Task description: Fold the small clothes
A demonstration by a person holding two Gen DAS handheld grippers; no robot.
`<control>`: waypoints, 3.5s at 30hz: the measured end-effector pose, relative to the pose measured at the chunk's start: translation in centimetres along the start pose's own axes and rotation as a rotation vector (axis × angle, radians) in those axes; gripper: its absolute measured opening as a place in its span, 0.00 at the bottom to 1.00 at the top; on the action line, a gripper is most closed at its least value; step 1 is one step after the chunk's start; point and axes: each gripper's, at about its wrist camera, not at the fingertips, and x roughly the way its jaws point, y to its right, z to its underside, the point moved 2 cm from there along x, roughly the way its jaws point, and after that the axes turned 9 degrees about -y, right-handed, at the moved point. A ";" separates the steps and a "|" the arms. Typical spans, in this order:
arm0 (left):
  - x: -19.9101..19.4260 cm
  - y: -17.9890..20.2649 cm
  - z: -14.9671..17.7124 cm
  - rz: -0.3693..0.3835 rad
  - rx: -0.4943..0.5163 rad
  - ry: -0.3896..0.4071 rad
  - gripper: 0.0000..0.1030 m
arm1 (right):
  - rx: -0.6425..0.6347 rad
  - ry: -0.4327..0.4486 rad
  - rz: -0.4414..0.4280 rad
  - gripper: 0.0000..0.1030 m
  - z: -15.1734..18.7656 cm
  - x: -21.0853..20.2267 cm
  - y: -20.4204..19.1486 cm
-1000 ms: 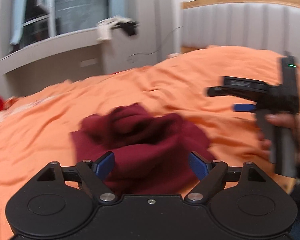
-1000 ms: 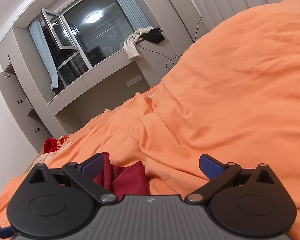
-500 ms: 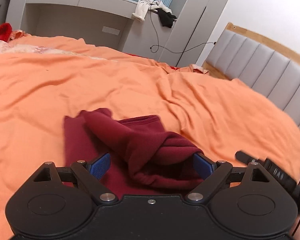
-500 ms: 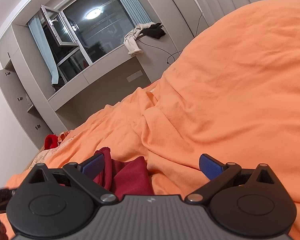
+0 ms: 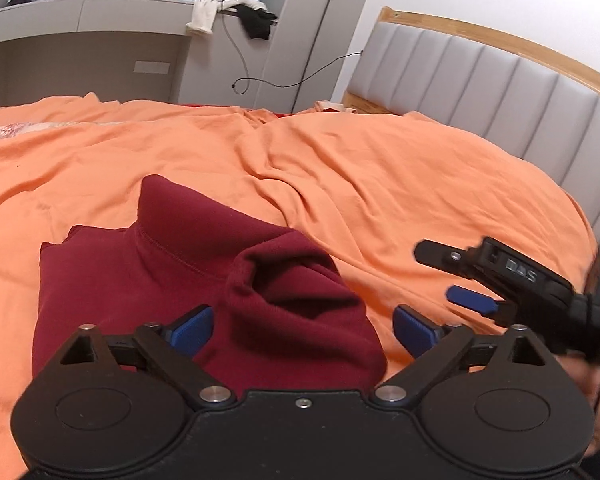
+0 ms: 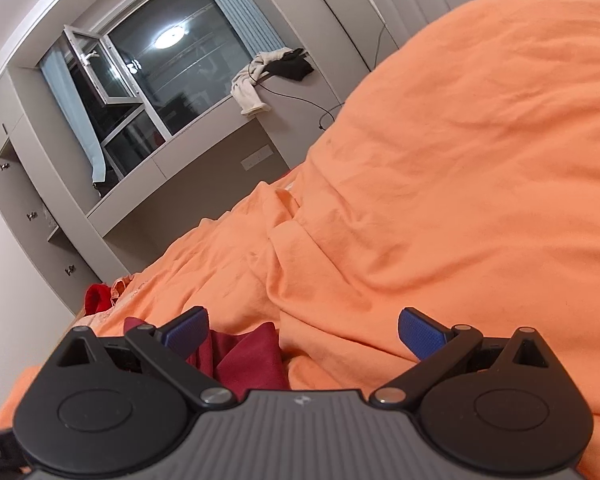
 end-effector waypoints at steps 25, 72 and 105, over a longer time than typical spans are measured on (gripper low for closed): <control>-7.2 -4.0 8.3 -0.373 0.313 0.133 0.98 | -0.302 -0.056 -0.303 0.99 -1.2 7.5 -8.0; -5.3 -3.0 10.3 -0.291 0.445 0.168 0.35 | -0.269 -0.208 -0.137 0.07 2.5 3.7 -4.7; -7.3 -10.7 7.5 -0.143 -0.150 0.239 0.97 | -0.384 -0.102 -0.201 0.88 5.0 -2.7 -6.6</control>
